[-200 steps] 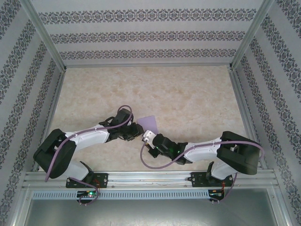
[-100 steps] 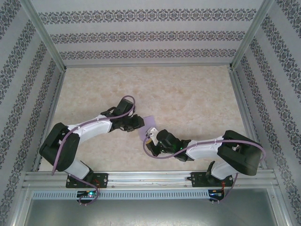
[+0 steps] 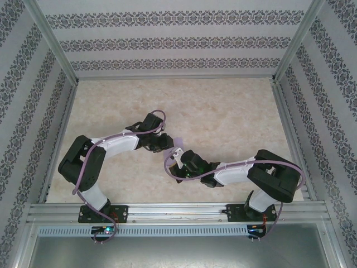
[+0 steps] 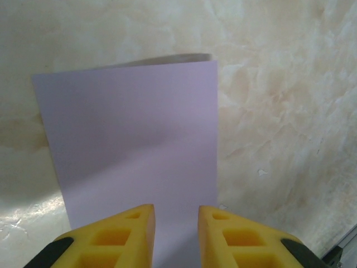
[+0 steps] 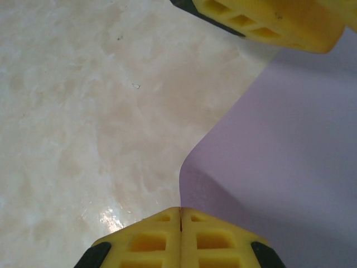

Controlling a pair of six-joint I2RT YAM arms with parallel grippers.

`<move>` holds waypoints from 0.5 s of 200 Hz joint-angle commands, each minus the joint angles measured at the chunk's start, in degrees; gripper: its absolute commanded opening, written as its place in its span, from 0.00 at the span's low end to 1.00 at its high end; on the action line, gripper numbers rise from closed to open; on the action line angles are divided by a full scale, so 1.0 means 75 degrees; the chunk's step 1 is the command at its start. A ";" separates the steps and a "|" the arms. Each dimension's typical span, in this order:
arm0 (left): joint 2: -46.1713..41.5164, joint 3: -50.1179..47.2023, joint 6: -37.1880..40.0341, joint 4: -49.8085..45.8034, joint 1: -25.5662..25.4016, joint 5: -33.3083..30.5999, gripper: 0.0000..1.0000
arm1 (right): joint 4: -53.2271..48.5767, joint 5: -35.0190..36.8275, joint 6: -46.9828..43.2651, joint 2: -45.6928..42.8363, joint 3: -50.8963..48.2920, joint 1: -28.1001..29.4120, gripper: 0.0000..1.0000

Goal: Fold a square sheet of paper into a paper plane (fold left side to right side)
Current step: Third fold the triangle at the center of the table.

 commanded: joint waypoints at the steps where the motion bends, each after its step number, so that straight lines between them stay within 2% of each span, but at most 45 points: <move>1: 0.0250 0.0209 0.0303 -0.0133 0.0131 0.0296 0.26 | 0.0207 -0.0190 0.0243 0.0120 0.0116 -0.0094 0.00; 100: 0.1327 0.0749 0.0926 -0.0405 0.0156 0.0354 0.14 | 0.0553 -0.0916 0.0762 0.0398 0.0160 -0.0329 0.00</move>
